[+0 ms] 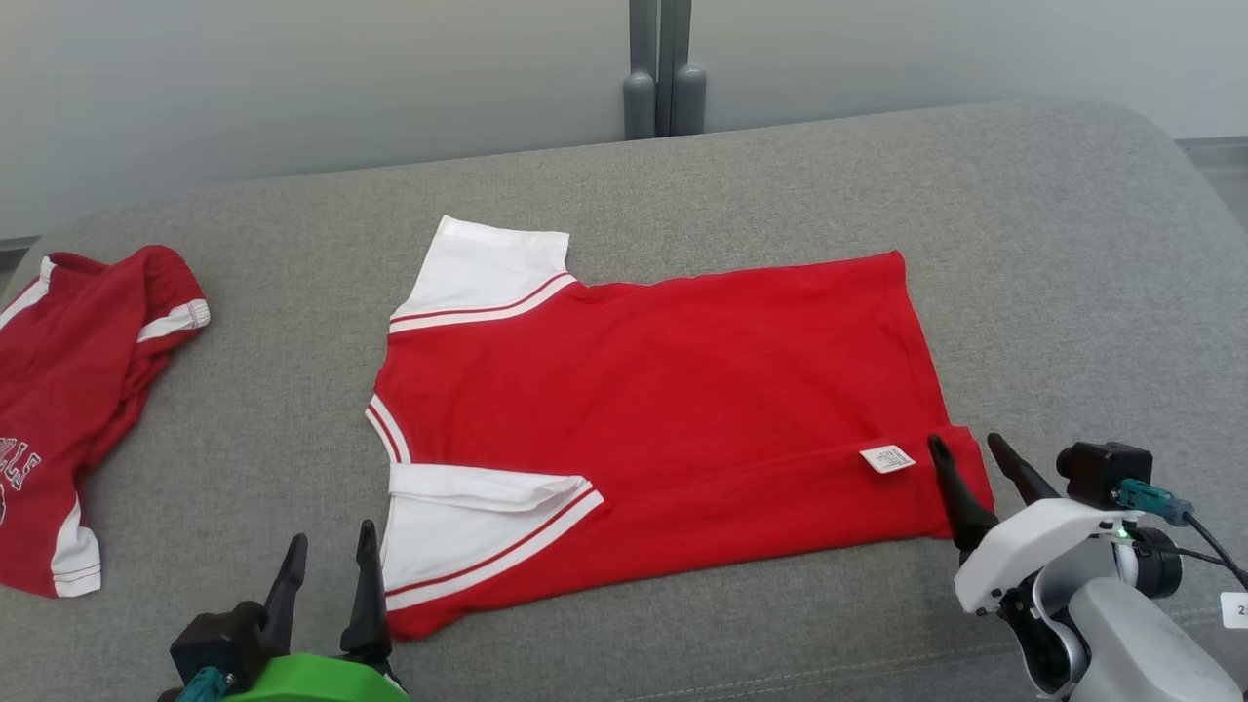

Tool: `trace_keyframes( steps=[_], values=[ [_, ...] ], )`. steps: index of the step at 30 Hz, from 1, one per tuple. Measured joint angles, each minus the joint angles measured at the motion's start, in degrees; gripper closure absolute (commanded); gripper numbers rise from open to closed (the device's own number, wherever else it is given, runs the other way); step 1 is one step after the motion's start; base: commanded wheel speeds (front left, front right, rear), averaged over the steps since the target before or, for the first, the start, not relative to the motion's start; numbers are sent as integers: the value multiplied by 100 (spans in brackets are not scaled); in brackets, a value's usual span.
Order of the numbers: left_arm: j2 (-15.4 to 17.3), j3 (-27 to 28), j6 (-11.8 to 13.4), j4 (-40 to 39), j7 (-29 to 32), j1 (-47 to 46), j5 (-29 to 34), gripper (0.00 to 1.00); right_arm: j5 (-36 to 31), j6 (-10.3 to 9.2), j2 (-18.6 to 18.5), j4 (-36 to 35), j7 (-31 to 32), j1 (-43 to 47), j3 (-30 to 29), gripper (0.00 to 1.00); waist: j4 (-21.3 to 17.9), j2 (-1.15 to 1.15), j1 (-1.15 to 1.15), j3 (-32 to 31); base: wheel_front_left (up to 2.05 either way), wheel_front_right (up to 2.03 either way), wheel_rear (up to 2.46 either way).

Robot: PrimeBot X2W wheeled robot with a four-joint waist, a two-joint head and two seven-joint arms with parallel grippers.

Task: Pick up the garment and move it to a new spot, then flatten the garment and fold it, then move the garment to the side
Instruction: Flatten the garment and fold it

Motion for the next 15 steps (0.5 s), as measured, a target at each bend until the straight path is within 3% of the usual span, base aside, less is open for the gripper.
trace_keyframes(
  steps=[7,15],
  values=[
    [-3,182,264,-877,0,201,684,0,-636,0,80,-854,-81,182,-189,0,-6,0,0,-25,0,0,0],
    [-1,225,524,-1484,-1,478,923,0,-1346,-1,447,-2168,-88,853,-724,0,69,0,0,-107,0,0,0]
  ],
)
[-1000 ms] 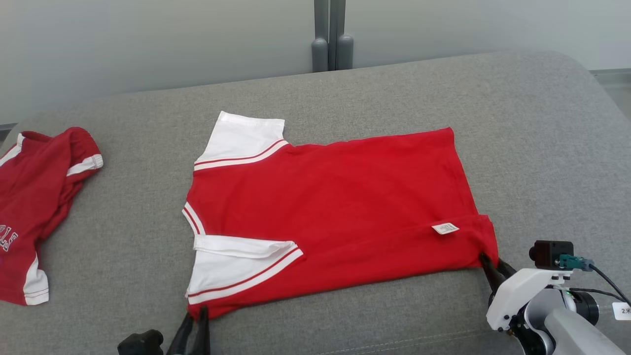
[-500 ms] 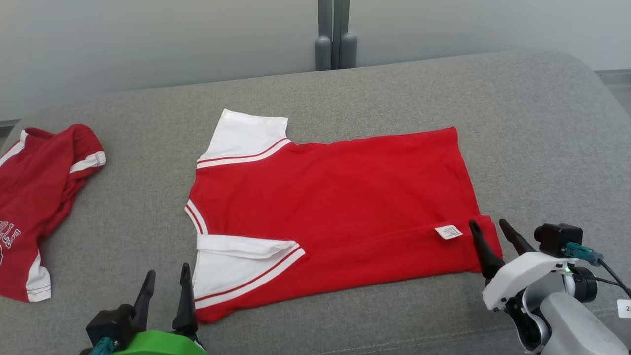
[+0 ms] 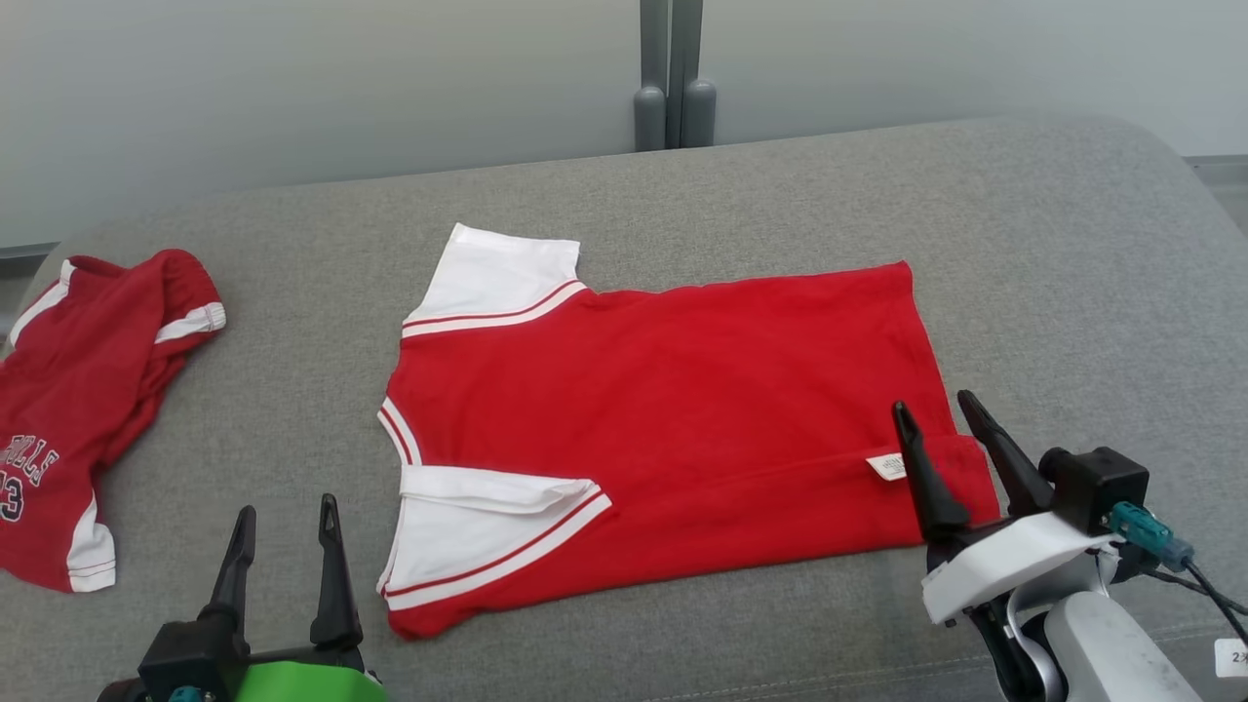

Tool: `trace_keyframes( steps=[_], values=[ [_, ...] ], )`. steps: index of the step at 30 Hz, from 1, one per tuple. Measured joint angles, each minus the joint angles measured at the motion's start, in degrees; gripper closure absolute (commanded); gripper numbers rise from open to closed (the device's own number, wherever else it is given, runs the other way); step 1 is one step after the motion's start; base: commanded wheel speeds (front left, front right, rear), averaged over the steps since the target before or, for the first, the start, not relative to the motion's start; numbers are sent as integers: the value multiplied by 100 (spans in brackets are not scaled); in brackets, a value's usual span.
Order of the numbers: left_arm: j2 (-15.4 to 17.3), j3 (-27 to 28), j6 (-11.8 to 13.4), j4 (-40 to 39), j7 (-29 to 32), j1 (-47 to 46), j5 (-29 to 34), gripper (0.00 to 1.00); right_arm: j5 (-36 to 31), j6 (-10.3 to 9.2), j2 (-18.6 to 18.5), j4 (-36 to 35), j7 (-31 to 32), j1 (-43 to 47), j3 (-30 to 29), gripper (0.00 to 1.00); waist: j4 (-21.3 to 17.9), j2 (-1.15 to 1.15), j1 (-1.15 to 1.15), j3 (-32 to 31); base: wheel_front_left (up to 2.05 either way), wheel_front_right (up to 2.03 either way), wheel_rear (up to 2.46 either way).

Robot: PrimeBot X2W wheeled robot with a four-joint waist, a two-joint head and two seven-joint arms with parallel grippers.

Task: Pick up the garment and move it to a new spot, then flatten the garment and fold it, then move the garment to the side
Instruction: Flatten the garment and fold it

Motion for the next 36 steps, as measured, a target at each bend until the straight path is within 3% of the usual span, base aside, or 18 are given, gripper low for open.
trace_keyframes(
  steps=[4,10,22,36],
  values=[
    [0,54,4,-89,0,17,4,0,-208,0,136,-250,0,203,-100,0,39,0,0,4,0,0,0],
    [12,82,-183,-183,0,-172,185,0,-310,0,223,-330,0,283,-166,0,-23,0,0,37,0,0,0],
    [643,-111,-479,186,54,-1558,454,0,-343,0,436,-214,0,-35,-80,0,-415,0,0,332,0,0,0],
    [1425,-365,-600,964,683,-3594,-45,0,-377,0,758,-434,0,-822,221,0,-972,0,0,1179,0,0,0]
  ],
)
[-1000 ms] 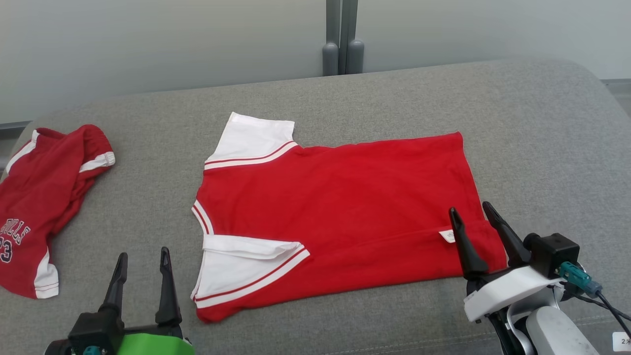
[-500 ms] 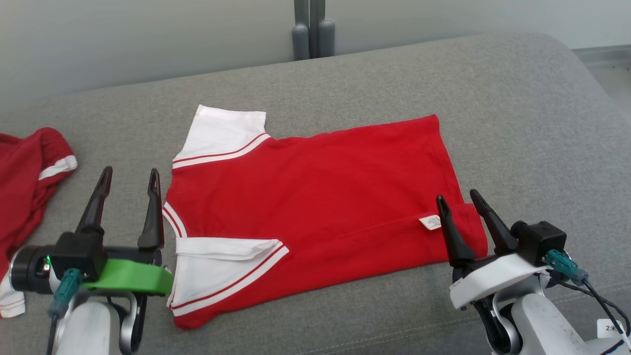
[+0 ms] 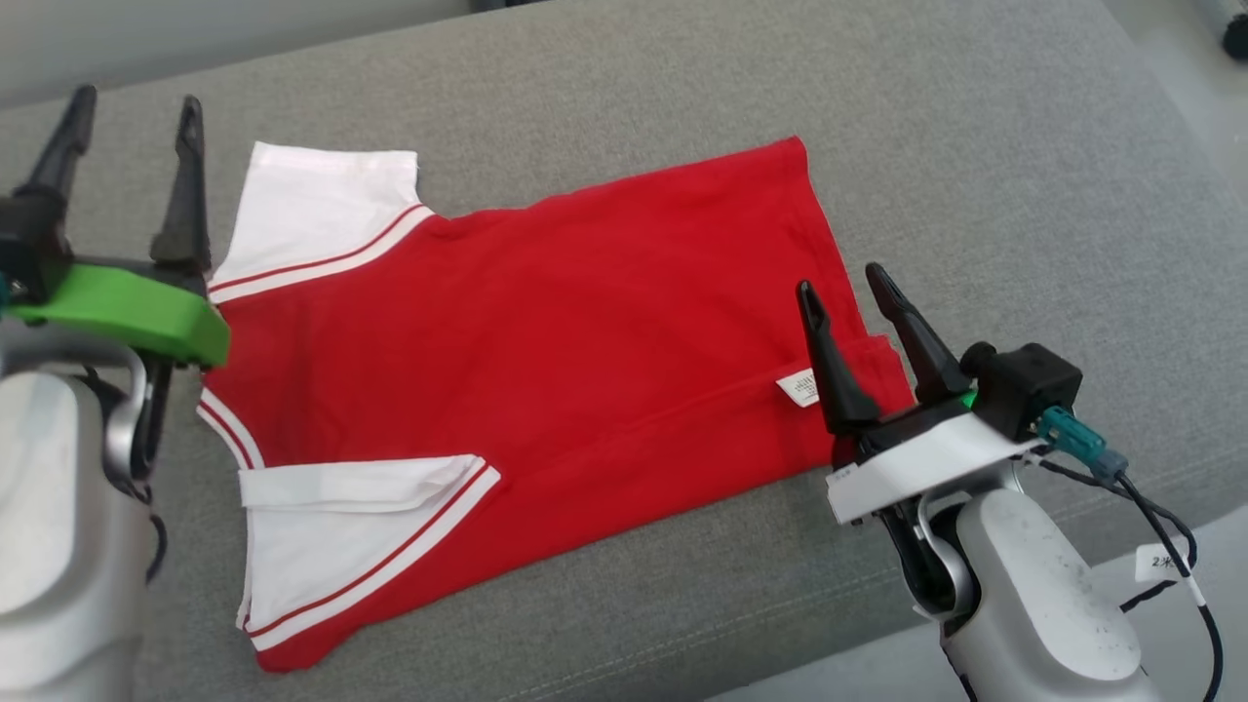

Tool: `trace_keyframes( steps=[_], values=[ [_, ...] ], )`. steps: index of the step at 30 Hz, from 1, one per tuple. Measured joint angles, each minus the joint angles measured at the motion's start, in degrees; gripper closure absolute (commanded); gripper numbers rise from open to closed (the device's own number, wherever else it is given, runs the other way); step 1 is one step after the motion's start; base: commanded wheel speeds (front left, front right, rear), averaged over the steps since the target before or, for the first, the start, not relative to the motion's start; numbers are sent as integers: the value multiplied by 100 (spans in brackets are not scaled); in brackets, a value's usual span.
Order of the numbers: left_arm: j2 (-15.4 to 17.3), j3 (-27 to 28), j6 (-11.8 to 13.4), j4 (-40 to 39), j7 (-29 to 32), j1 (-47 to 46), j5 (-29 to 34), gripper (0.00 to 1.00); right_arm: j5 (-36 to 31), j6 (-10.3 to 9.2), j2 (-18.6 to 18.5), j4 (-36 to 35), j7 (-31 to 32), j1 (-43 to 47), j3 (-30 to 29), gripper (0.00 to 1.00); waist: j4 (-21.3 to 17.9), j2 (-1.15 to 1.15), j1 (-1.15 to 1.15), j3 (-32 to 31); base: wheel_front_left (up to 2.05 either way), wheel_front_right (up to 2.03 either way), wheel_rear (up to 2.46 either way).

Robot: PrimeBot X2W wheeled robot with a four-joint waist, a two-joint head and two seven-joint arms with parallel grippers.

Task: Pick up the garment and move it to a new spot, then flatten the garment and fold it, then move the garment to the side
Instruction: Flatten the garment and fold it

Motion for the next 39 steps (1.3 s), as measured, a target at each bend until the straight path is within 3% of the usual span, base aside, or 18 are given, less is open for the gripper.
trace_keyframes(
  steps=[9,20,35,36,37,39],
  values=[
    [782,-489,-9,869,452,-1296,-672,0,2,0,86,-208,0,-471,69,0,-398,0,1,698,0,0,0],
    [1455,-1322,-10,2052,914,-2204,-1640,0,180,0,115,-398,0,-758,170,0,-815,0,1,1472,0,0,0],
    [1774,-2012,-10,3396,981,-2875,-2209,2,302,0,119,-471,0,-881,249,0,-1185,0,1,1985,0,0,0],
    [1772,-2047,-10,3433,982,-2916,-2254,48,302,0,119,-471,0,-882,244,0,-1184,0,1,1993,0,0,0],
    [1771,-2075,-10,3466,975,-2949,-2281,100,301,0,119,-470,0,-882,233,0,-1177,0,0,1996,0,0,0],
    [1760,-2182,-10,3521,947,-3010,-2306,100,292,0,118,-464,0,-883,219,0,-1151,0,0,1994,0,0,0]
  ],
)
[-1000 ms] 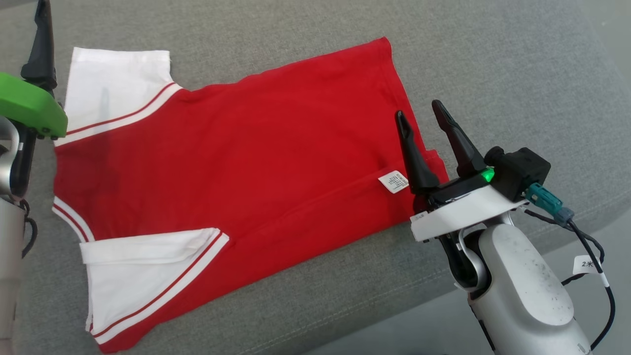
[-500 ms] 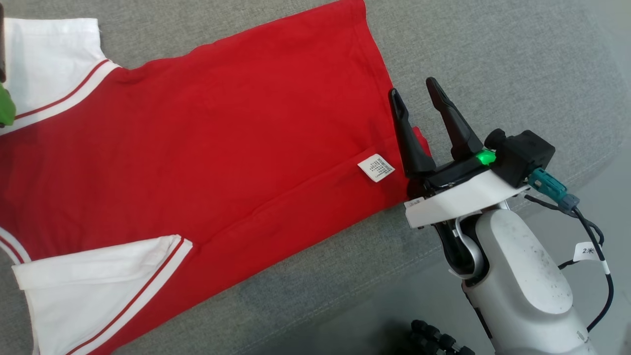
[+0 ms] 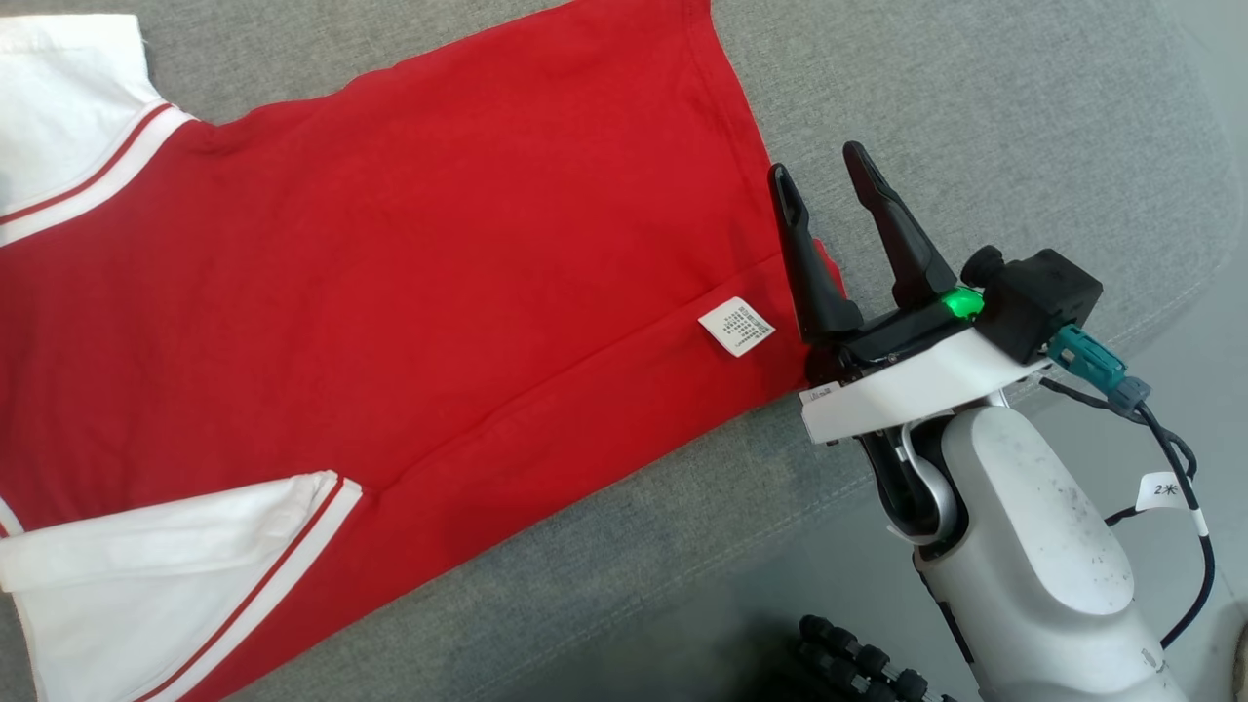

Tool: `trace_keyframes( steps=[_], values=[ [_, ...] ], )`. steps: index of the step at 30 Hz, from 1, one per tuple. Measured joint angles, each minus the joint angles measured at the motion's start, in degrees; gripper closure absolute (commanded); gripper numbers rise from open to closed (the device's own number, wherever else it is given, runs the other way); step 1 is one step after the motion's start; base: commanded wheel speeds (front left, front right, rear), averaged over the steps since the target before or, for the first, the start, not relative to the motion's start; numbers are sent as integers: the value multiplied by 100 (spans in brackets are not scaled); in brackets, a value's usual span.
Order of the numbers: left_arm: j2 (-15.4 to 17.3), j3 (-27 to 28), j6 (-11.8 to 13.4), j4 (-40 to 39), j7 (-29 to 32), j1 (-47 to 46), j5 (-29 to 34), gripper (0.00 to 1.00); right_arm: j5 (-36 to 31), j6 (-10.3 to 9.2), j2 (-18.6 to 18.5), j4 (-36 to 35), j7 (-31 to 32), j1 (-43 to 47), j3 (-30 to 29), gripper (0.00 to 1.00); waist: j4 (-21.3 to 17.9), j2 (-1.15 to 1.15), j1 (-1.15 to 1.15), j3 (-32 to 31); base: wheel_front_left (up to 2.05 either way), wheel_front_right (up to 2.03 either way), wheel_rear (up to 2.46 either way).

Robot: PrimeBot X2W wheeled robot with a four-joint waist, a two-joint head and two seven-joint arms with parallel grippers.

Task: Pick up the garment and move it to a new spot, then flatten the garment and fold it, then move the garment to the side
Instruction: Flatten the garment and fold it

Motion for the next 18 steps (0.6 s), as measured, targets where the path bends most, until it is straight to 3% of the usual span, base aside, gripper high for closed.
trace_keyframes(
  steps=[9,18],
  values=[
    [-64,-414,0,85,-179,-129,-238,100,-186,0,1,325,0,-345,23,0,142,0,0,-111,0,0,0],
    [-141,-802,0,-64,-399,-258,-487,100,-144,0,2,1993,180,-1748,96,0,328,0,0,-185,0,0,0]
  ],
)
